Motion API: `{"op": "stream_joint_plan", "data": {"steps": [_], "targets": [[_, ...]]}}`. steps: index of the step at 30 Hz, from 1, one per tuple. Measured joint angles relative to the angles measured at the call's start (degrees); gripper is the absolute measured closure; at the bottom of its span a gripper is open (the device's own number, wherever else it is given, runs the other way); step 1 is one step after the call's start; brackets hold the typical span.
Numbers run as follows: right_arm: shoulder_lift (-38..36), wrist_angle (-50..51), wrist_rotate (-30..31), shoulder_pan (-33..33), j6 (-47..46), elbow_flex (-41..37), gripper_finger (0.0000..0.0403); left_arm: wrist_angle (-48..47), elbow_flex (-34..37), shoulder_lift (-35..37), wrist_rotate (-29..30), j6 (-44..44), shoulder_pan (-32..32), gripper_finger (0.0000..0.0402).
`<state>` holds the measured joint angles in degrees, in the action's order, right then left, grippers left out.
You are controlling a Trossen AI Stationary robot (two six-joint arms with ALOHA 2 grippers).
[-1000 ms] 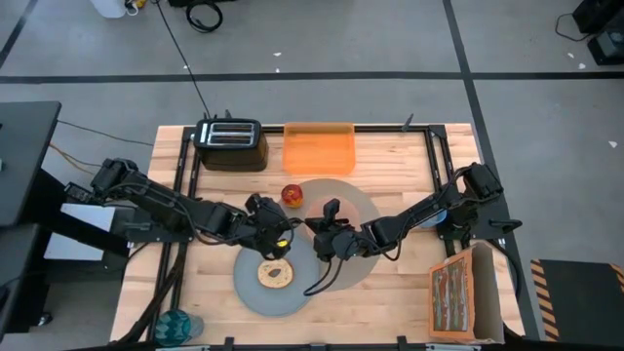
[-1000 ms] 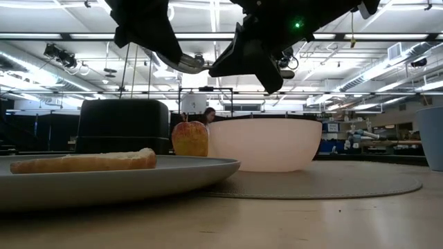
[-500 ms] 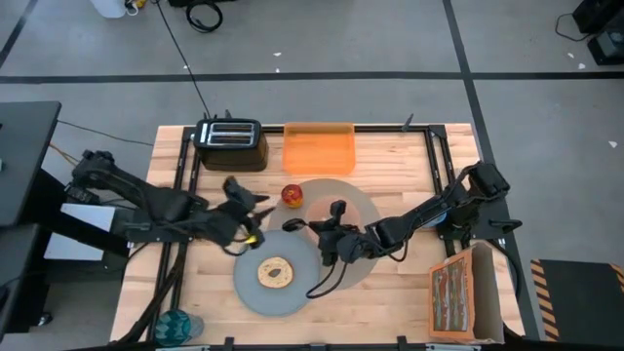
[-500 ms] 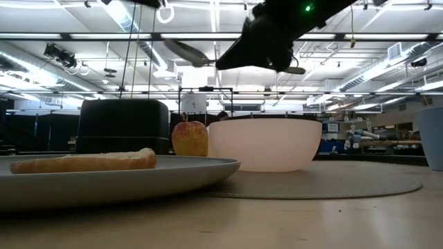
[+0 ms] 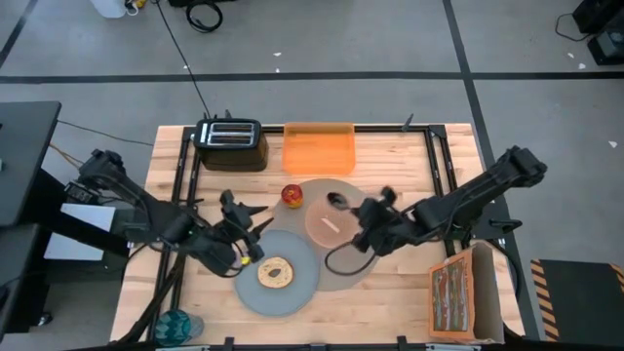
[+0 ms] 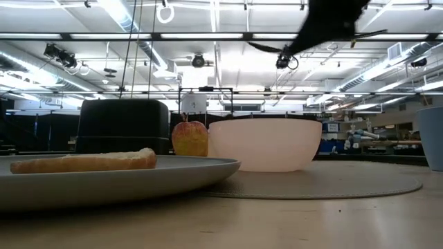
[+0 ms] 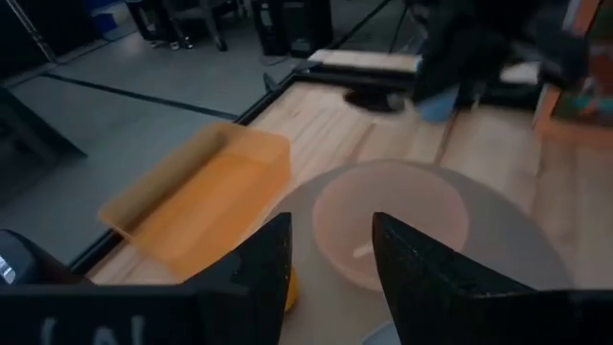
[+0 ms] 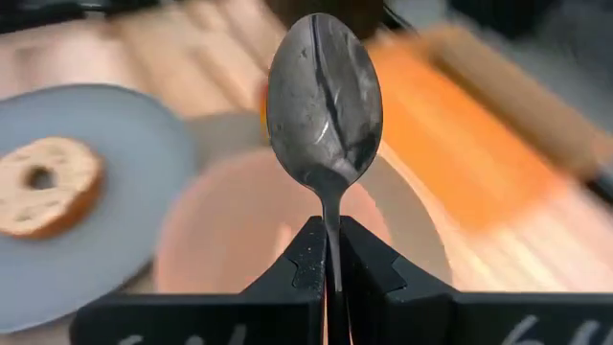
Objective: Arrange a breakfast setting
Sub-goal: Put the black spoon on the brown table mat to right of the orange bowl
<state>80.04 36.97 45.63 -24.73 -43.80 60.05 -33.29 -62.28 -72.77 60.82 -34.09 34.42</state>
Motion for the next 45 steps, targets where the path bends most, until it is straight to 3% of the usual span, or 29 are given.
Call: {"op": "stream_joint_plan", "data": {"steps": [8,18,24,33,45], "targets": [[-1.0,22.1,-5.2,1.7,-30.8,0.0,0.0379,-0.1,0.0,-4.3,0.0,0.7,-2.9,0.0247],[9.6,22.8,-15.9,4.5,-52.4,0.0,0.0379,-0.4,0.0,-4.2,-1.0,3.7,-3.4,0.0247],[17.1,22.5,-16.9,5.1,-65.0,0.0,0.0379,-4.1,0.0,-4.2,-1.1,1.8,-1.6,0.0247],[22.7,18.0,-18.8,4.5,-73.5,0.0,0.0377,-5.4,0.0,-4.2,-1.1,1.8,0.3,0.0247],[23.5,13.2,-20.9,5.9,-72.5,-2.5,0.0376,-5.3,0.0,-4.2,-1.1,1.8,0.2,0.0247]]}}
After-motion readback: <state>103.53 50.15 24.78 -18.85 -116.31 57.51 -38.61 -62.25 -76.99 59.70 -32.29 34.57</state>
